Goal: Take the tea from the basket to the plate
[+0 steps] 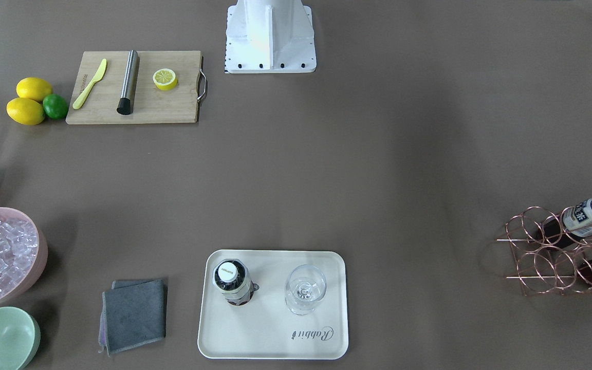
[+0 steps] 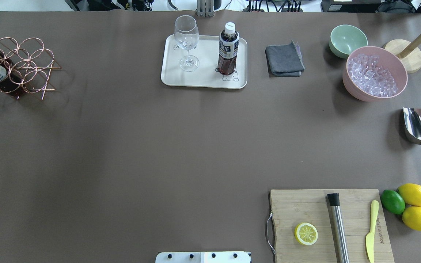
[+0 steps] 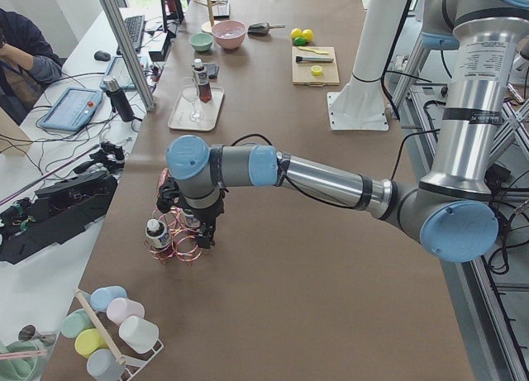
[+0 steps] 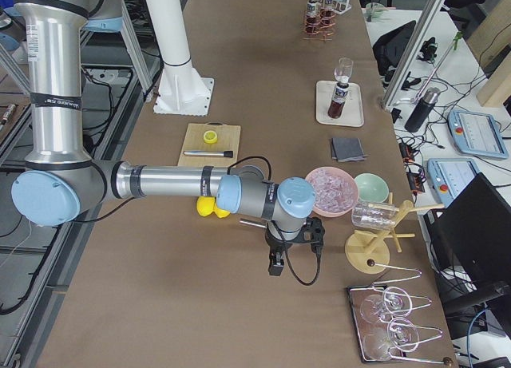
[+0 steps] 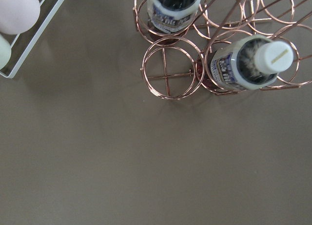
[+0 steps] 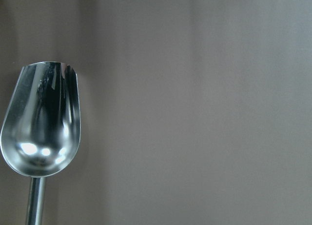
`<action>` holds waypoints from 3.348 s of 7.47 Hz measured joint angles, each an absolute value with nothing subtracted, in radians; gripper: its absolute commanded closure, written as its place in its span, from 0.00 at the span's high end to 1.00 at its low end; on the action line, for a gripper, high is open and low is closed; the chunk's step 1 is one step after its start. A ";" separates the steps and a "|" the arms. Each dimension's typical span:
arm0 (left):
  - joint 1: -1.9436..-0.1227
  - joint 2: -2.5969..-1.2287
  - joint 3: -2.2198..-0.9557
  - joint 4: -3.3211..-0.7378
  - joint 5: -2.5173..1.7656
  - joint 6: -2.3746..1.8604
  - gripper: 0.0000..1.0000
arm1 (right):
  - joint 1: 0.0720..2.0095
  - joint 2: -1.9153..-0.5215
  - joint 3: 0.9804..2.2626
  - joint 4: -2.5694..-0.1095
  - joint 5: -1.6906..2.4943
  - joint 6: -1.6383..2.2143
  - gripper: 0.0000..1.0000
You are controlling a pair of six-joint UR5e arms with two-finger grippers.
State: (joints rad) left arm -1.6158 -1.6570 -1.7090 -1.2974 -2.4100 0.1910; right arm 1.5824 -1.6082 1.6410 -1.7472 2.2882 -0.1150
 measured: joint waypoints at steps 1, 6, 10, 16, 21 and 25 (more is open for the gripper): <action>-1.615 -1.614 -1.709 -1.341 -2.410 0.157 0.98 | 1.582 -1.608 1.641 -1.747 2.288 -0.115 1.00; -1.558 -1.517 -1.743 -1.410 -2.367 -0.041 0.98 | 1.579 -1.608 1.640 -1.746 2.287 -0.115 1.00; -1.554 -1.386 -1.776 -1.634 -2.355 -0.079 0.98 | 1.579 -1.609 1.638 -1.747 2.280 -0.115 1.00; -1.554 -1.365 -1.779 -1.704 -2.337 -0.081 0.98 | 1.578 -1.609 1.634 -1.746 2.278 -0.117 1.00; -1.554 -1.367 -1.779 -1.704 -2.338 -0.081 0.98 | 1.578 -1.609 1.635 -1.746 2.279 -0.117 1.00; -1.554 -1.365 -1.780 -1.704 -2.339 -0.081 0.98 | 1.578 -1.611 1.636 -1.746 2.279 -0.117 1.00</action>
